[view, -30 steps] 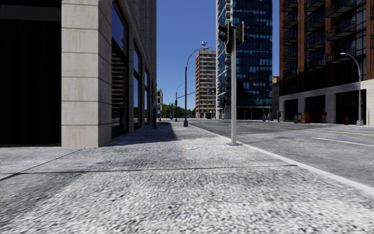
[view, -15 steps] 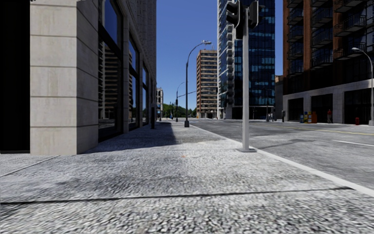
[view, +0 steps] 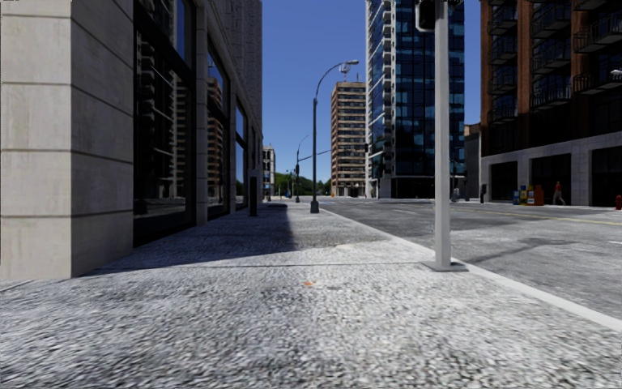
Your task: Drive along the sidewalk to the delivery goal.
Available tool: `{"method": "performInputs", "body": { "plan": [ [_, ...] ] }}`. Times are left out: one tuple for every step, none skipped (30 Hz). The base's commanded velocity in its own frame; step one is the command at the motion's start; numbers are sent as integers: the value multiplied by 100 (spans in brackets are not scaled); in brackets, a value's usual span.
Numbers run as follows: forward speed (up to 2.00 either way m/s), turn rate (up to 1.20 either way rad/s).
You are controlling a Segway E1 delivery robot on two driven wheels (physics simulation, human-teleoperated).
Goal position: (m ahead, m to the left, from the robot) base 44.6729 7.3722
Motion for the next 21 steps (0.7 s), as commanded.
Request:
{"method": "performInputs", "body": {
  "plan": [
    [200, 24],
    [200, 24],
    [200, 24],
    [200, 25],
    [200, 25],
    [200, 25],
    [200, 25],
    [200, 25],
    [200, 25],
    [200, 26],
    [200, 26],
    [200, 26],
    [200, 26],
    [200, 26],
    [200, 26],
    [200, 26],
    [200, 26],
    [200, 26],
    [200, 26],
    [200, 26],
    [200, 26]
  ]
}}
